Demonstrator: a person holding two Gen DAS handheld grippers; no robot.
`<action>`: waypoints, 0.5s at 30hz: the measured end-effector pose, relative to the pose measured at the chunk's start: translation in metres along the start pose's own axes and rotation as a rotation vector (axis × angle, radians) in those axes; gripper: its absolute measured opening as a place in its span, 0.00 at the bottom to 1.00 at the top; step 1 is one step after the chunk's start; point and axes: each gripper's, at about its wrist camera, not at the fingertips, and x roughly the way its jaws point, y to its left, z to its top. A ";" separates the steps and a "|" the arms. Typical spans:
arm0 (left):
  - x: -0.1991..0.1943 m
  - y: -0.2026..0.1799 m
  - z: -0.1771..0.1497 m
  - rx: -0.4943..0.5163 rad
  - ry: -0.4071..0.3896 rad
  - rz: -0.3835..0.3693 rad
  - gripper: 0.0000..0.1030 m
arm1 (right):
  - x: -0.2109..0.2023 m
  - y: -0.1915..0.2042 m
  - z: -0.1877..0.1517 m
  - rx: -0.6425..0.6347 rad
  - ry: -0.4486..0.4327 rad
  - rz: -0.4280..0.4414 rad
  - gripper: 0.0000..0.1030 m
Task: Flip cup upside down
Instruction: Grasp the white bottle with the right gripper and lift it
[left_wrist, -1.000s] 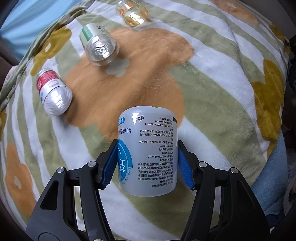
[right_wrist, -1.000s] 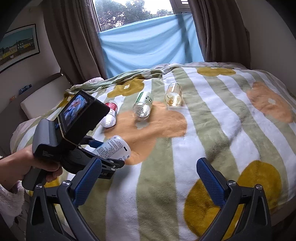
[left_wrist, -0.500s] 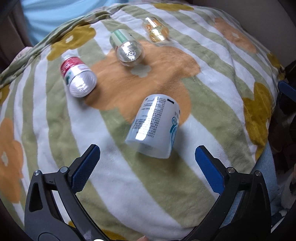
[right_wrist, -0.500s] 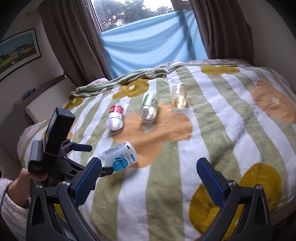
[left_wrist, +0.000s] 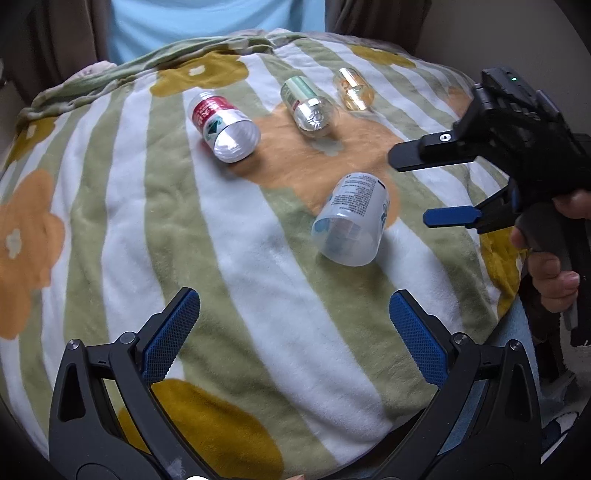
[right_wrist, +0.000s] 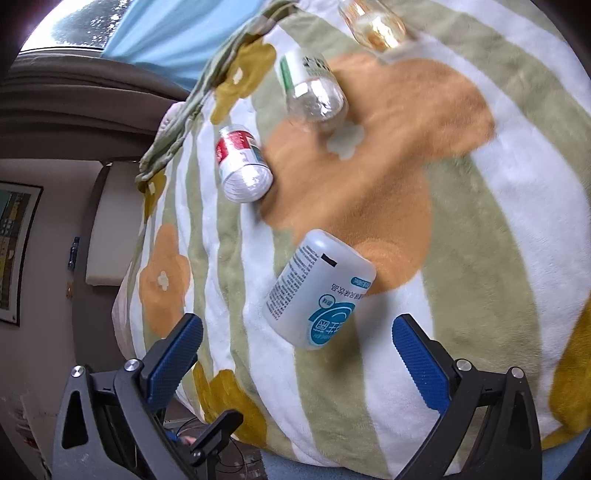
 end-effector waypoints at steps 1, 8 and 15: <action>0.001 0.003 -0.002 -0.006 0.008 -0.006 0.99 | 0.009 -0.003 0.001 0.021 0.008 -0.009 1.00; -0.005 0.014 -0.016 -0.012 -0.009 -0.038 0.99 | 0.027 -0.025 0.009 0.162 -0.040 0.025 0.93; -0.004 0.025 -0.026 -0.053 -0.008 -0.099 0.99 | 0.037 -0.042 0.015 0.221 -0.034 0.043 0.81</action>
